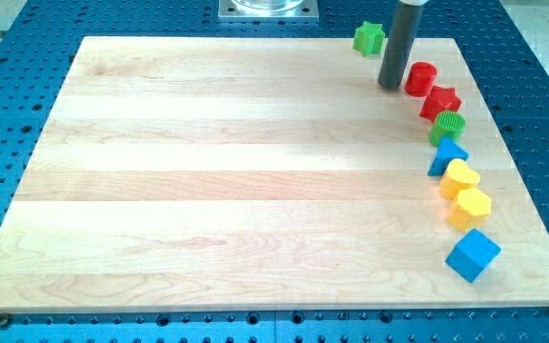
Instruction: Slide the green star closer to the red circle
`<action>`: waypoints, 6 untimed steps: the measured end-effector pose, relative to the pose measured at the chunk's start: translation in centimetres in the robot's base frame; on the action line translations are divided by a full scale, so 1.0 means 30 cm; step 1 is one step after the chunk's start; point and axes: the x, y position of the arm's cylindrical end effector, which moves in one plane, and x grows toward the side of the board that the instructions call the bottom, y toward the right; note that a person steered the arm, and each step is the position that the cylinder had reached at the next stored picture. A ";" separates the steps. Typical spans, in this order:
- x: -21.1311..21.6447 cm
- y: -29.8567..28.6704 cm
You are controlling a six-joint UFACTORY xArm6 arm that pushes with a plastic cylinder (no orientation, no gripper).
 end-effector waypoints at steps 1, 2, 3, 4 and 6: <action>0.000 0.052; 0.000 0.087; -0.022 -0.115; -0.152 -0.392; -0.338 -0.326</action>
